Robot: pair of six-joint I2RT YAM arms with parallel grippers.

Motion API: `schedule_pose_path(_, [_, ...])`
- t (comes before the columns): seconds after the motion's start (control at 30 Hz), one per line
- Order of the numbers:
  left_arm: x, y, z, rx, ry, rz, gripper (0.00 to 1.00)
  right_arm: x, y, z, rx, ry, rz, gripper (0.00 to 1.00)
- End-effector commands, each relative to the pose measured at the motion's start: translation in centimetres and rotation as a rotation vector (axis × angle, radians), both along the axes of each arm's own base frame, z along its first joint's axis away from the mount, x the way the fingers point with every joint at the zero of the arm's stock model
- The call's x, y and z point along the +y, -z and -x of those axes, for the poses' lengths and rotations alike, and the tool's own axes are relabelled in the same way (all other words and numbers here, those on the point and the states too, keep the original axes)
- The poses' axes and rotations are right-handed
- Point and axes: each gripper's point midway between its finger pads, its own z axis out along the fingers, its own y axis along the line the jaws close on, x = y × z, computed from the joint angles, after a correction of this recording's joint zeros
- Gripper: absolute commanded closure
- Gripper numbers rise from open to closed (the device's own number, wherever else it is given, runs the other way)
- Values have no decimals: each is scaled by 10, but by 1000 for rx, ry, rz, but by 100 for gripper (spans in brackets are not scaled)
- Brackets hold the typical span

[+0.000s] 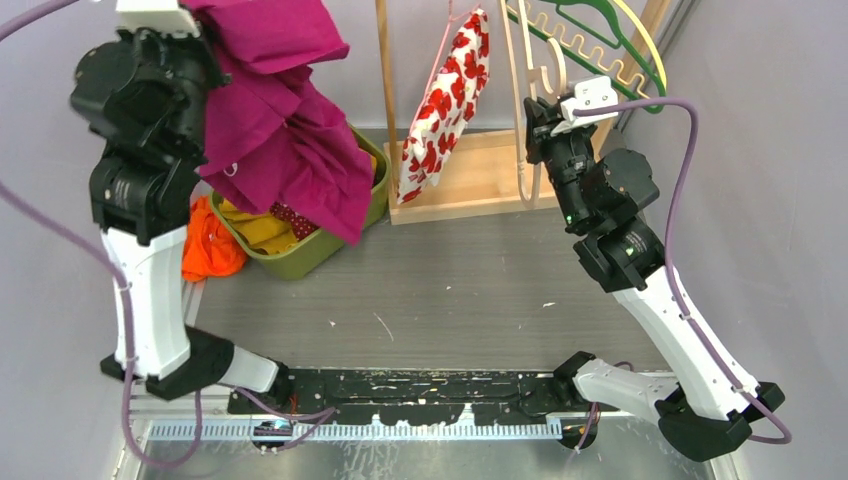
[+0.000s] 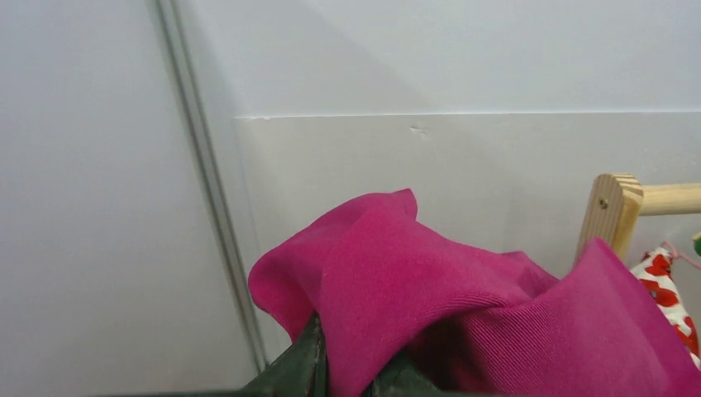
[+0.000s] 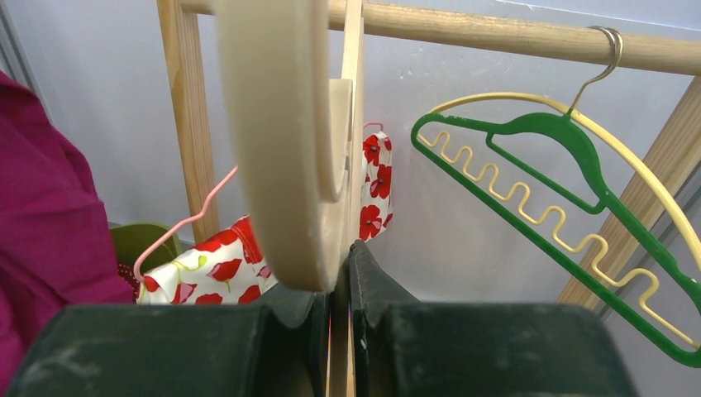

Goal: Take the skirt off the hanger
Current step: Place the skirt in the bin.

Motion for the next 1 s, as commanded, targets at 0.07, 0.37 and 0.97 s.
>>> schedule_pose_path(0.07, [40, -57, 32, -279, -189, -3, 100, -8, -39, 12, -109, 2, -53, 99])
schedule_pose_path(0.37, [41, 7, -14, -122, -253, -89, 100, -5, -26, 8, -82, 4, -37, 99])
schedule_pose_path(0.97, [34, 309, -75, 543, -26, 149, 100, -13, 1, -1, -11, 71, 13, 100])
